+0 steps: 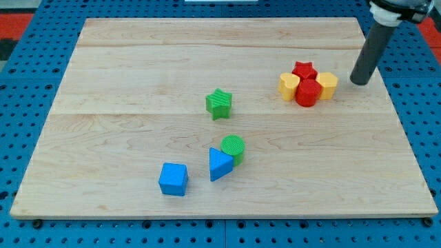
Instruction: Push the yellow heart bottom right to the red star
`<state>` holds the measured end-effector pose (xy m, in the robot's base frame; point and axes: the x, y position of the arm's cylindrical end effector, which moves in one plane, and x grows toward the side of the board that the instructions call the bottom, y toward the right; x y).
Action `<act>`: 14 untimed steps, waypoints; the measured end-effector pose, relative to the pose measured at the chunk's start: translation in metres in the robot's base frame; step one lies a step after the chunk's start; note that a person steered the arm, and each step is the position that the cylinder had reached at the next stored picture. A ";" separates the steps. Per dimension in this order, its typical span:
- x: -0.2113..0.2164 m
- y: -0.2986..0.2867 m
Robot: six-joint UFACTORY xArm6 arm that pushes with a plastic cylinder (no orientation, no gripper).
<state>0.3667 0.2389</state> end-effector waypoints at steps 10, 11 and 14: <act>0.037 -0.096; 0.034 -0.134; 0.026 -0.216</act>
<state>0.3925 0.0230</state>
